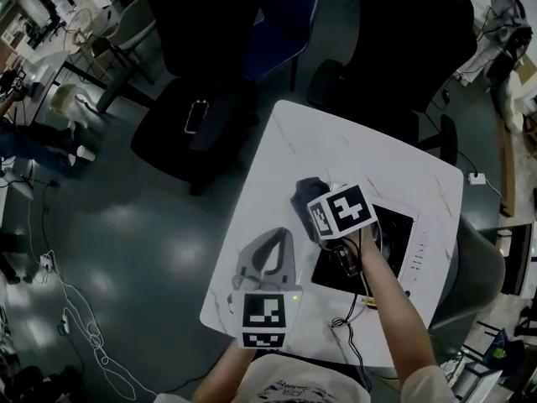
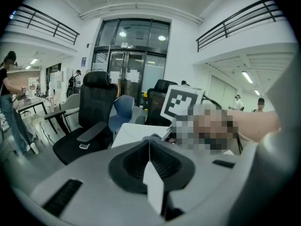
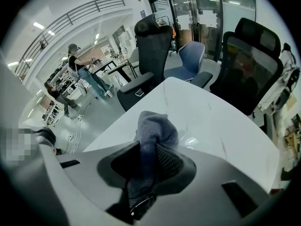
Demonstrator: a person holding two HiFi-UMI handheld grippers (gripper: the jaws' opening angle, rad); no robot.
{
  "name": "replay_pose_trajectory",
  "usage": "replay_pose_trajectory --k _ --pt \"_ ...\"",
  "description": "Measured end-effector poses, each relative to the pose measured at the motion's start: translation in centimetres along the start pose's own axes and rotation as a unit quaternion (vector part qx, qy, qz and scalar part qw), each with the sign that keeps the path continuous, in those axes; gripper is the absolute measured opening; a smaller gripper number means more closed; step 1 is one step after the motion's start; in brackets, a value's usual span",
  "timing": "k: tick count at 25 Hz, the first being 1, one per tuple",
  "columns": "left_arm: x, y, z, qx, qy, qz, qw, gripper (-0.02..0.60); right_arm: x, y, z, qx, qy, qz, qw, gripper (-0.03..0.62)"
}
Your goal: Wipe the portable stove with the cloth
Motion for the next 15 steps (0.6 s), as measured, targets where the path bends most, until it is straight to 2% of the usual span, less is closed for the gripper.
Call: replay_pose_trajectory --k 5,8,15 --pt "-0.2 -0.5 -0.4 -0.003 0.000 -0.002 1.0000 0.020 -2.0 -1.6 -0.2 0.007 0.013 0.009 1.000 0.101" --pt "-0.2 -0.7 -0.8 -0.002 0.000 -0.003 1.0000 0.020 -3.2 -2.5 -0.8 0.005 0.005 -0.006 1.000 0.101" --pt "-0.3 -0.5 -1.0 0.004 -0.004 -0.003 1.0000 0.020 -5.5 -3.5 -0.5 -0.044 0.006 -0.051 0.998 0.101"
Point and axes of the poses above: the fingertips, and each gripper's own axes: z backward along the fingers, x to its left, y out of its underside, the point moved 9 cm from there along z, backward along the fingers, and after that the axes turned 9 degrees about z, right-handed, at the moved point
